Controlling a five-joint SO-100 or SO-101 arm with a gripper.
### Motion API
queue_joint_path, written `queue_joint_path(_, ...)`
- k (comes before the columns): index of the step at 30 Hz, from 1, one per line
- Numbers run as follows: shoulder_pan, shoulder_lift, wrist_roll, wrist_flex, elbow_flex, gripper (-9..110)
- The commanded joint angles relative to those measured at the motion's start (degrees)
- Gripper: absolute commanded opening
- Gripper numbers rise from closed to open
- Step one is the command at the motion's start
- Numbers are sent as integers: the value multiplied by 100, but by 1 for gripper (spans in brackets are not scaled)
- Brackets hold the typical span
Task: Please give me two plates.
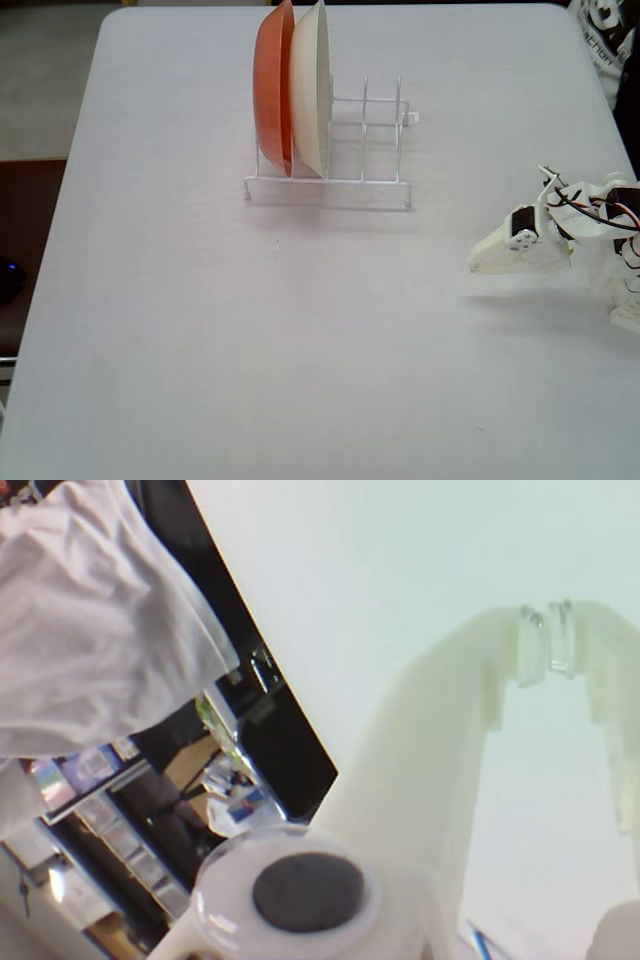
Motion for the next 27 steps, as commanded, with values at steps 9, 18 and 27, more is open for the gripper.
queue_joint_path(9, 62, 141, 202, 18, -18, 0)
queue_joint_path(18, 62, 141, 167, 26, -18, 0)
queue_joint_path(27, 62, 141, 149, 26, -18, 0)
